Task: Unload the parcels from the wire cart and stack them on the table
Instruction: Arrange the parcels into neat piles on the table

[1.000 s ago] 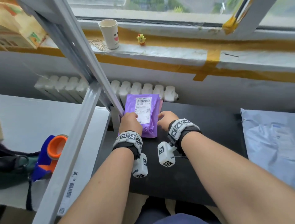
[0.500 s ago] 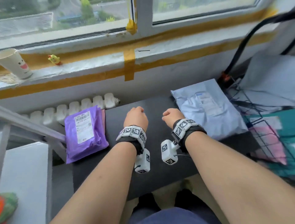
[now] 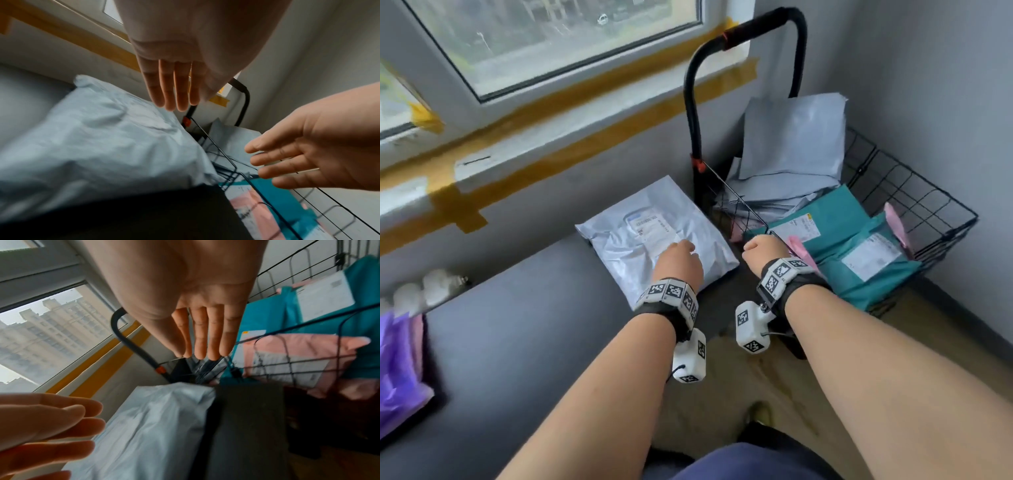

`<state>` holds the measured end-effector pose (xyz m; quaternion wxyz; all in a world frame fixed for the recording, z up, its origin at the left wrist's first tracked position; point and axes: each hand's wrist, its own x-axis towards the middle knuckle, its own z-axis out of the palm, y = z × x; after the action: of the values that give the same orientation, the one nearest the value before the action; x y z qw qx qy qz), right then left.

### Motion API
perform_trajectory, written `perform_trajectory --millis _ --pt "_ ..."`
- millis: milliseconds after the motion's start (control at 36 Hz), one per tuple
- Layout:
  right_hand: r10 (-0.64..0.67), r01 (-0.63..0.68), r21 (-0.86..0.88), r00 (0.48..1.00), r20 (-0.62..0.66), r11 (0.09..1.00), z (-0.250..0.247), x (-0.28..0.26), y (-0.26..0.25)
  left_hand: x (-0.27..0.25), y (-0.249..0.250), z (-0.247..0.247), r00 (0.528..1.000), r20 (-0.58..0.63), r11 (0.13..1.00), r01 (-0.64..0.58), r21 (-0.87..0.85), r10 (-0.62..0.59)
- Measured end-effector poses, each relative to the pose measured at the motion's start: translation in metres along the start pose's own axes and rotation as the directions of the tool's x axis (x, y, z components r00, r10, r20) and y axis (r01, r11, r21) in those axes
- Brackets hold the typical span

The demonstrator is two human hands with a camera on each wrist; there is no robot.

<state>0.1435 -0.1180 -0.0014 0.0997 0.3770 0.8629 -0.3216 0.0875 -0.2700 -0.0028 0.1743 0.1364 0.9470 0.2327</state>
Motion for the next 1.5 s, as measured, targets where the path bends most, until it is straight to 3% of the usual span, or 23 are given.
perform_trajectory --millis 222,333,472,722,972,1111,1194,1361,1500 --pt "0.066 -0.065 0.03 0.998 -0.014 0.997 -0.057 0.031 0.088 0.002 0.089 0.069 0.995 0.05 0.996 -0.088 0.029 0.086" --pt "0.145 -0.14 0.077 0.988 -0.052 0.987 -0.073 0.043 0.116 0.011 0.115 0.092 0.99 0.103 0.993 -0.106 0.053 0.1" --pt "0.19 -0.191 0.117 0.982 0.018 0.975 -0.085 0.058 0.137 0.038 0.135 0.115 0.982 0.141 0.985 -0.142 0.102 0.127" --pt "0.269 -0.278 0.041 0.95 0.159 0.96 -0.071 0.109 0.15 0.092 0.155 0.143 0.977 0.16 0.979 -0.158 0.125 0.137" --pt "0.353 -0.346 -0.082 0.876 0.329 0.935 -0.043 0.155 0.156 0.122 0.142 0.154 0.98 0.119 0.952 -0.185 0.244 0.16" --pt "0.416 -0.358 -0.221 0.843 0.342 0.907 0.0 0.197 0.186 0.131 0.14 0.154 0.98 0.106 0.953 -0.192 0.234 0.171" --pt "0.439 -0.352 -0.281 0.819 0.369 0.893 -0.006 0.195 0.178 0.131 0.142 0.153 0.978 0.12 0.956 -0.196 0.219 0.173" --pt "0.365 -0.253 -0.346 0.878 0.309 0.903 -0.044 0.171 0.154 0.123 0.147 0.148 0.98 0.116 0.964 -0.18 0.195 0.159" --pt "0.248 -0.258 0.047 0.956 0.156 0.965 -0.067 0.159 0.155 0.107 0.15 0.139 0.987 0.086 0.981 -0.144 0.128 0.134"
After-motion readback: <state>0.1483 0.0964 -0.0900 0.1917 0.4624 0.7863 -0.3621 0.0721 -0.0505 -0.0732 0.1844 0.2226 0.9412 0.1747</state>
